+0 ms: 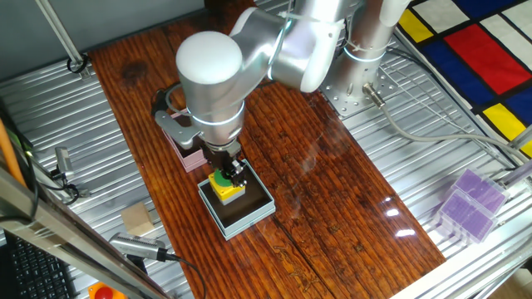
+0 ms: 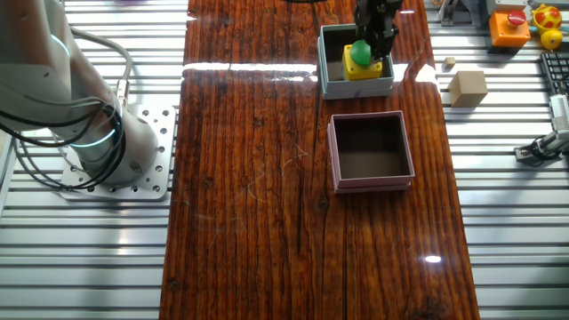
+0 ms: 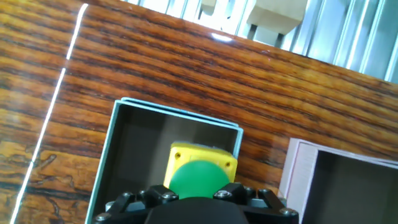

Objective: Move an object from one box to another

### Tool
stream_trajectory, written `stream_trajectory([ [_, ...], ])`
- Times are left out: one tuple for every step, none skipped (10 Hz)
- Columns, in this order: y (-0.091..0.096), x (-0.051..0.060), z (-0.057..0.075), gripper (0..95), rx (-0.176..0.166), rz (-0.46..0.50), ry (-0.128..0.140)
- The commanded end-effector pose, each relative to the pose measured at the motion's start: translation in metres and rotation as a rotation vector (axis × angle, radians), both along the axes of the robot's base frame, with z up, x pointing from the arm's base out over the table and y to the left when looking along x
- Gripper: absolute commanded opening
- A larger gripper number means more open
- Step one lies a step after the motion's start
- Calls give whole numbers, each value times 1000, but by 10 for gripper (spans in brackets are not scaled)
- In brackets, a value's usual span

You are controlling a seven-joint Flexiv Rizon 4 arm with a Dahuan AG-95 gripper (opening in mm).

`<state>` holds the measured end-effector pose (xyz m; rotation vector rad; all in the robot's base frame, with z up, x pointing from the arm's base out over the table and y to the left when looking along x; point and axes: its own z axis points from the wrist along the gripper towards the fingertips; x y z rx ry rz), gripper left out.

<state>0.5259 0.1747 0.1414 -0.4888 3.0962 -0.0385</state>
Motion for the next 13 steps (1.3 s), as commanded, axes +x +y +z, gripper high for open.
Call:
stream_trajectory([
  [-5, -4, 12, 0, -21, 8, 2],
  [-9, -4, 14, 0, -21, 10, 5],
  [-17, -3, 19, 0, -20, 24, 6],
  [-28, -2, 26, 0, -19, 44, 7],
  [-38, -2, 32, 0, -16, 58, 9],
  [-52, -3, 40, 0, -16, 74, 17],
  [-62, -5, 46, 0, -17, 72, 24],
  [-67, -6, 49, 0, -16, 73, 22],
  [-72, -7, 52, 0, -14, 74, 20],
  [-74, -8, 53, 0, -16, 79, 21],
  [-75, -9, 53, 0, -17, 80, 23],
  [-76, -9, 53, 0, -14, 82, 22],
  [-76, -9, 53, 0, -11, 101, 18],
])
